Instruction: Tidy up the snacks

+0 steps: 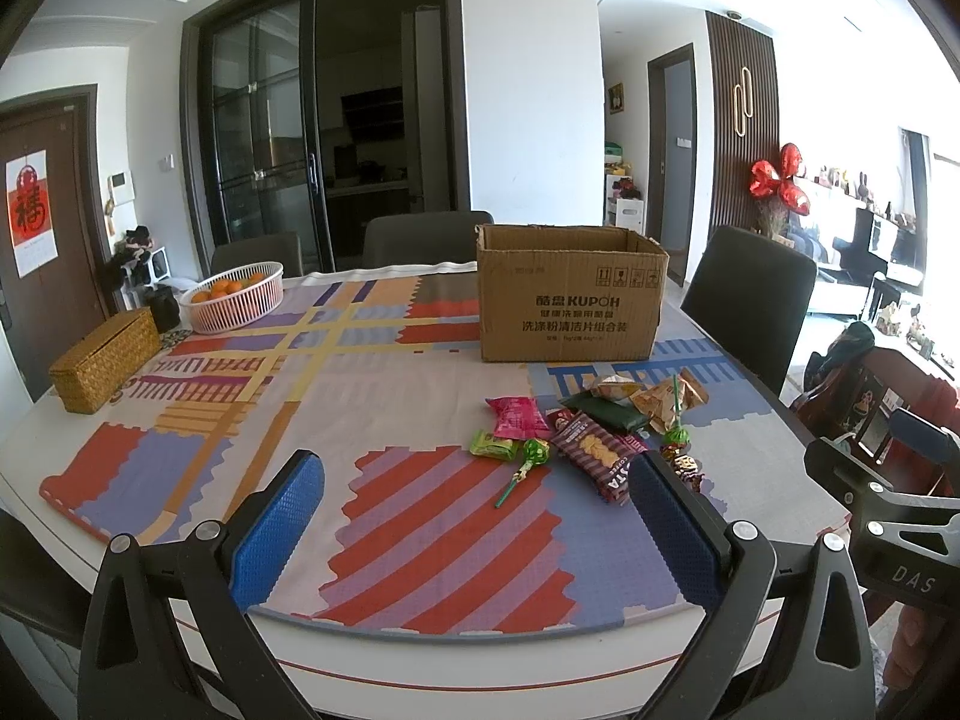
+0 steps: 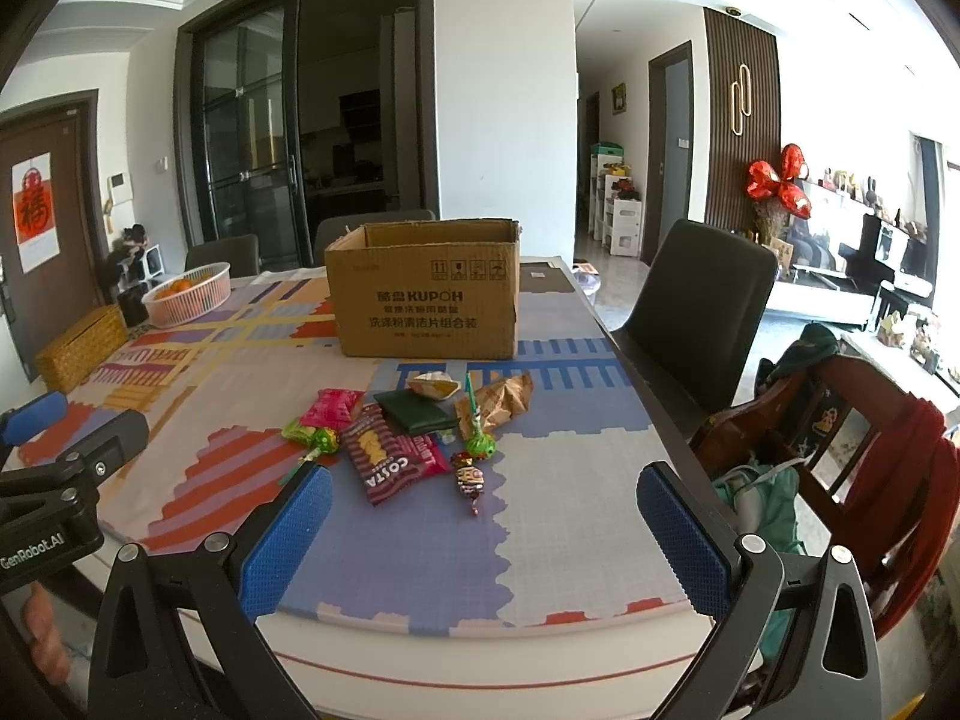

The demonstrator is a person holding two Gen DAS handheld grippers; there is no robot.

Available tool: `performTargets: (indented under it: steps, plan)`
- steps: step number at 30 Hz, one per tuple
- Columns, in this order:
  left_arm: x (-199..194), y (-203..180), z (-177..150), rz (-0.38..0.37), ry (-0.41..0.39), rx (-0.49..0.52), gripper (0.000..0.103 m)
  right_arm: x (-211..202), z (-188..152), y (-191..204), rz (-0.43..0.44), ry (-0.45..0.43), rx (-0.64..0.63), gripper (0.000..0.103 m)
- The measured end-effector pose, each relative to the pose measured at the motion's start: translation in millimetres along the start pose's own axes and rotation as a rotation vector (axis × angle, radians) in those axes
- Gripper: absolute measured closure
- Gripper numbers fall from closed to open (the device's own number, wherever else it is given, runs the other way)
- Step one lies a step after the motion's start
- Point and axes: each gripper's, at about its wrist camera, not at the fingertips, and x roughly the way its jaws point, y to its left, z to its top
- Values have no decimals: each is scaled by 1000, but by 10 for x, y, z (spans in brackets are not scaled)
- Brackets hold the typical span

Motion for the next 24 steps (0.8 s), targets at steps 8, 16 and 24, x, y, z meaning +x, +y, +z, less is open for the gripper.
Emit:
performTargets:
  steps: [8, 16, 24]
  plan:
    - [-3, -2, -3, 0, -1, 0, 0, -5, 2, 4, 0, 0, -1, 0]
    - [1, 11, -8, -2, 2, 0, 0, -11, 7, 9, 0, 1, -1, 0]
    - [-6, 17, -9, -2, 1, 0, 0, -1, 4, 2, 0, 1, -1, 0]
